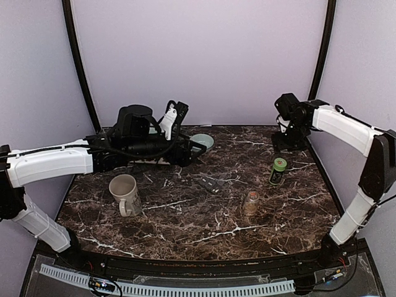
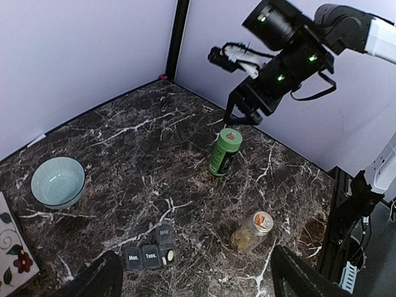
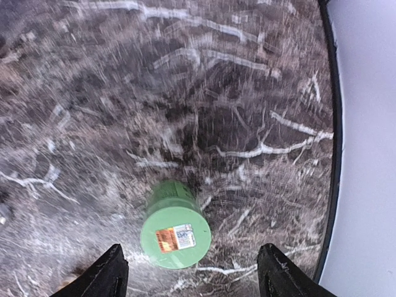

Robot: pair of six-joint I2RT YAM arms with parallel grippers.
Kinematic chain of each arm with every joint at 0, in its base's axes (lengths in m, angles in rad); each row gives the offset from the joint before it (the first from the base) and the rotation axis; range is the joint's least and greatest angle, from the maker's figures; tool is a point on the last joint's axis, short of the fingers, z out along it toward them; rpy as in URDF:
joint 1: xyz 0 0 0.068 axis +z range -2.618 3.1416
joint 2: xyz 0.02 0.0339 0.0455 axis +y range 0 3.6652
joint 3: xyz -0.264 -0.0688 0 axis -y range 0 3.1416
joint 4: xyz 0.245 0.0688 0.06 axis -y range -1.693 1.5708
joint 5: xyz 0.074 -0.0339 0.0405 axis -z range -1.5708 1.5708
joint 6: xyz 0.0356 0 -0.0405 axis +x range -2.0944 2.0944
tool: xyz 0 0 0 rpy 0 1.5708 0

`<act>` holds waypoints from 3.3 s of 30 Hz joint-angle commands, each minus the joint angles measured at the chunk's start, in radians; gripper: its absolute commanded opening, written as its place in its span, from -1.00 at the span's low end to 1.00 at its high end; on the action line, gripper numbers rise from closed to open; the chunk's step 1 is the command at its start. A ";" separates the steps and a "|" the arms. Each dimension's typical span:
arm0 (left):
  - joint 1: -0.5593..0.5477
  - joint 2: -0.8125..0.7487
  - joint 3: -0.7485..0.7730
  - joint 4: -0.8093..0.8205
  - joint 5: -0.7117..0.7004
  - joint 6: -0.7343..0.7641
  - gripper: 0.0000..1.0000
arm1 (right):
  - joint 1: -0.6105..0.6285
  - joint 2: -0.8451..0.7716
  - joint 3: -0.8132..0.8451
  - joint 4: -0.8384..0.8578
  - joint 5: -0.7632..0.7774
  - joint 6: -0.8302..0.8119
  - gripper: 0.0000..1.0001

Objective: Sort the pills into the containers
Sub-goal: Place the pill bottle at the center of the board, then hold the pill container at the center of the board.

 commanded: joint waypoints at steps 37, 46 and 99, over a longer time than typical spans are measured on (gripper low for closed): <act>0.053 0.560 0.281 -0.214 0.018 -0.319 -1.00 | 0.144 0.331 0.041 0.379 -0.570 -0.031 -0.73; 0.061 0.605 0.301 -0.223 0.063 -0.317 -1.00 | 0.152 0.373 0.043 0.388 -0.667 -0.027 -0.71; 0.091 0.687 0.369 -0.253 0.150 -0.281 -1.00 | 0.180 0.411 0.063 0.329 -0.697 -0.029 -0.69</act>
